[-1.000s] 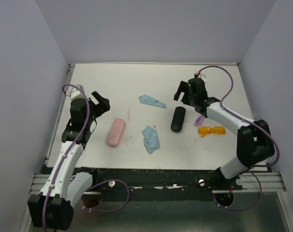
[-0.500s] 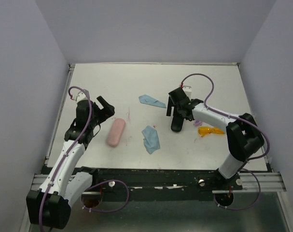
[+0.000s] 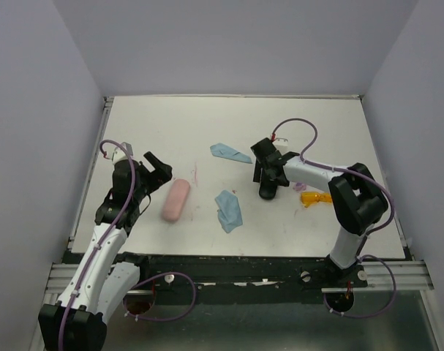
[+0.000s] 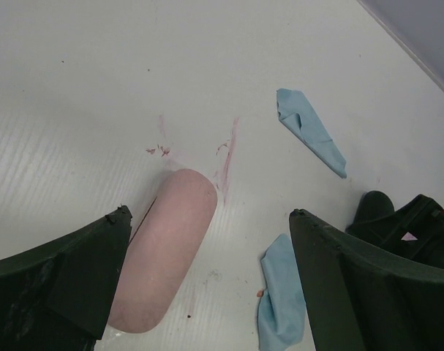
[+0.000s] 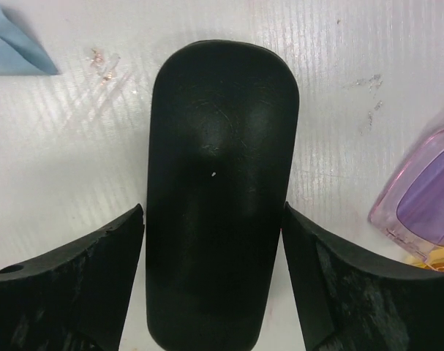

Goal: Organize the sunglasses
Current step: Pick up the sunglasses case from the center of the board.

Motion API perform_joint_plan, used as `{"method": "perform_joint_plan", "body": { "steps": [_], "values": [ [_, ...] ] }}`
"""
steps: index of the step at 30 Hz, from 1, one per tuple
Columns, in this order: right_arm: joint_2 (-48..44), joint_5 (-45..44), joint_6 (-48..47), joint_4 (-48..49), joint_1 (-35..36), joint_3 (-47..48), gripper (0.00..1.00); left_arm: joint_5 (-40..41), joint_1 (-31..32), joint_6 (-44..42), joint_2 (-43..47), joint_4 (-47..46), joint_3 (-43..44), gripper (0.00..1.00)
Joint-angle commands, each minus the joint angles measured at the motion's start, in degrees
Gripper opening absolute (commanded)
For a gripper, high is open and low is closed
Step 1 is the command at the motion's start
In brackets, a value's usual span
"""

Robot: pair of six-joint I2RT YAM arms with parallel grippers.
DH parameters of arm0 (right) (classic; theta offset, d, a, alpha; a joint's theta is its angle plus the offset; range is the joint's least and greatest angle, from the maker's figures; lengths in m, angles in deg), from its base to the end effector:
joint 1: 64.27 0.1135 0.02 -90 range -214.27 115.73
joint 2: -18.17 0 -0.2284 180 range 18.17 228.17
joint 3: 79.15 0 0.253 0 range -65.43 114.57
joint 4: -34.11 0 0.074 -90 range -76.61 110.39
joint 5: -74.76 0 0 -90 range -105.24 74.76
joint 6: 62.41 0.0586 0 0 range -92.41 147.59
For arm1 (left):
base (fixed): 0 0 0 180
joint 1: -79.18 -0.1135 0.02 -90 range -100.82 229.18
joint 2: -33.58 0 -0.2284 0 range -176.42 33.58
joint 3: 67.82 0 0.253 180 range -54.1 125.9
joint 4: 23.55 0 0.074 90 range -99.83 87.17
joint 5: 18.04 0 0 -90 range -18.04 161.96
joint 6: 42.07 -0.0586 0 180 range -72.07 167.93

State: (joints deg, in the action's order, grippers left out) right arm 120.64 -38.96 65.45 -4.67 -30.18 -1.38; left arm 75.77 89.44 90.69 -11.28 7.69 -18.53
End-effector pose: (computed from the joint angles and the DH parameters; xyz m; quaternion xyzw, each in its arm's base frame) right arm 0.3082 0.1801 0.1166 0.0784 0.9505 -0.0300 0.2992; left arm 0.2256 -0.0369 0.2344 -0.2549 0.8124 -0.2084 0.4812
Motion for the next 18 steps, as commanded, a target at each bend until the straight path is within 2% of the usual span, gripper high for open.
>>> {"method": "perform_joint_plan", "body": {
  "steps": [1, 3, 8, 11, 14, 18],
  "values": [
    [2.03, -2.99, 2.39, -0.96, 0.46, 0.64, 0.80, 1.11, 0.20, 0.83, 2.06, 1.73, -1.29, 0.99],
    [1.68, -2.91, 2.65, -0.61, 0.54, 0.37, 0.74, 1.20, 0.20, 1.09, 2.67, 1.99, -1.56, 0.99],
    [-1.83, 1.04, 0.37, 2.64, 0.72, -1.38, 0.45, -0.03, 0.20, 0.57, 3.11, 2.78, -1.21, 0.99],
    [-7.27, 8.23, -3.31, 7.03, 0.72, -3.92, 0.39, -3.71, 0.20, -0.40, 3.46, 1.82, -1.29, 0.99],
    [-13.42, 20.60, -6.91, 13.96, 0.81, -7.35, 0.34, -13.27, 0.20, -2.06, 4.34, -2.12, -2.17, 0.99],
    [-21.95, 42.30, -9.47, 26.35, 0.81, -12.71, 0.29, -31.98, 0.46, -2.16, 5.05, -13.70, -4.89, 0.99]
  ]
}}
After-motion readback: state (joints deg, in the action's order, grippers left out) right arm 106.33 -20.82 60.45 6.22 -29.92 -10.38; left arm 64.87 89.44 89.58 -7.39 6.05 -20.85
